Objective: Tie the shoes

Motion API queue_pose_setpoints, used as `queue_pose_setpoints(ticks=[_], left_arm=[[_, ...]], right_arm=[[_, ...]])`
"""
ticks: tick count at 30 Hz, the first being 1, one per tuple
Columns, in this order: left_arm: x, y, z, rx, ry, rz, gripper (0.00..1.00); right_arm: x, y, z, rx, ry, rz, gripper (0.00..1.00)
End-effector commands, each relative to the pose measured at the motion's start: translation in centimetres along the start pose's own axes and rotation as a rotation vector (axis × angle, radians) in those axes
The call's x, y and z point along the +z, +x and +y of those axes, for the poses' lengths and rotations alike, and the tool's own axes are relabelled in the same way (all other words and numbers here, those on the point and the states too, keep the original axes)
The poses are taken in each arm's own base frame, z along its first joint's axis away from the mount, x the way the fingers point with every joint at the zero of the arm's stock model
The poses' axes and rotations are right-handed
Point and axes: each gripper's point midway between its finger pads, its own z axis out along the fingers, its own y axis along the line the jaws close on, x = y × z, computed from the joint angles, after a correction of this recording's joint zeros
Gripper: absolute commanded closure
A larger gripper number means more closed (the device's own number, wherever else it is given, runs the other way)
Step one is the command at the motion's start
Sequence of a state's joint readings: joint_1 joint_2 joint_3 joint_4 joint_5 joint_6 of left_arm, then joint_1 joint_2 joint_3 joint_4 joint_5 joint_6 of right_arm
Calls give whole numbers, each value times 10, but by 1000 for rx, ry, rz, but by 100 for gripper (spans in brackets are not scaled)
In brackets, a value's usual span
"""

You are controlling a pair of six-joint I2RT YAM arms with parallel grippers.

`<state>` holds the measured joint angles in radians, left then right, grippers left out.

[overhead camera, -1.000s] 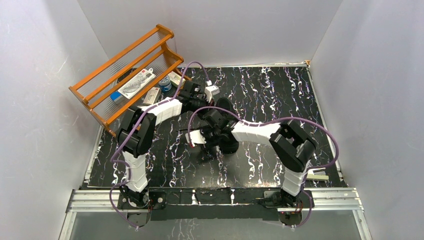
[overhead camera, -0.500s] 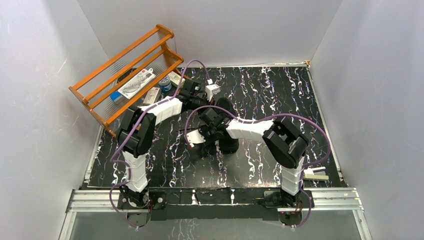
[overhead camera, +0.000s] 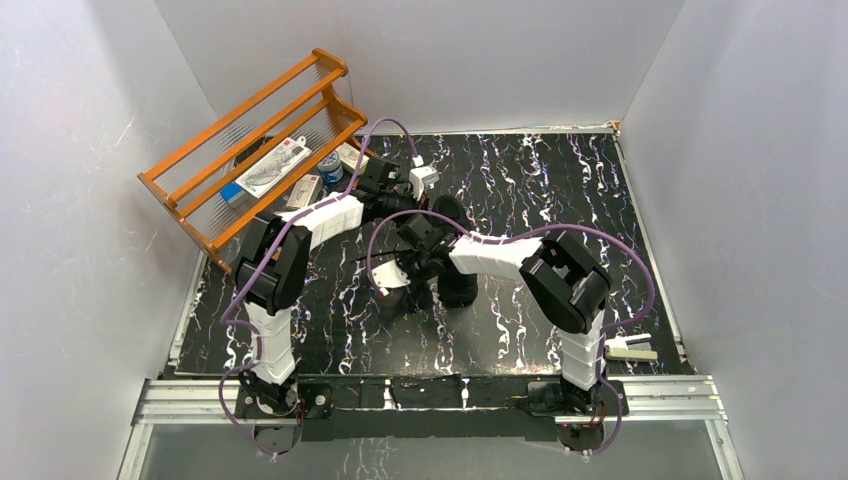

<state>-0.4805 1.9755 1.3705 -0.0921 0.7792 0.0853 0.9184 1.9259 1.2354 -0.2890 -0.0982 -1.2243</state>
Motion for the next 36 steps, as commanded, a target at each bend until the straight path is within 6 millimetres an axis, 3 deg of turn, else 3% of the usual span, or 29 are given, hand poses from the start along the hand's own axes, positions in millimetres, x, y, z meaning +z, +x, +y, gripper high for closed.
queue_pose_setpoints(ticks=[1,7,17,21,25,27,28,30,34,36], left_arm=[[-3,-15,-5,19,29,-38,100],[-5,-16,-6,2,20,-46,100],[-7,-20,-16,-78,33,-81,100],[-8,-25,-22,-133,60,-107,100],[-9,-26,-27,-195,69,-127,100],[-11,-27,-28,-244,56,-155,100],[-12,-29,-29,-252,48,-168,100],[-17,-34,-31,-263,36,-205,100],[-21,-40,-33,-290,25,-252,100],[-20,-39,-31,-293,8,-255,100]], right_arm=[[2,-13,20,17,-92,-70,100],[-31,-45,11,115,-70,-171,100],[-116,-106,9,378,14,-440,100],[-132,-103,23,570,45,-463,100],[-165,-100,0,882,189,-509,100],[-193,-86,-16,1183,237,-514,100],[-201,-80,-23,1249,251,-507,100],[-210,-69,-19,1418,224,-454,100],[-222,-24,-7,1788,306,-244,100],[-231,-13,-8,1925,321,-270,100]])
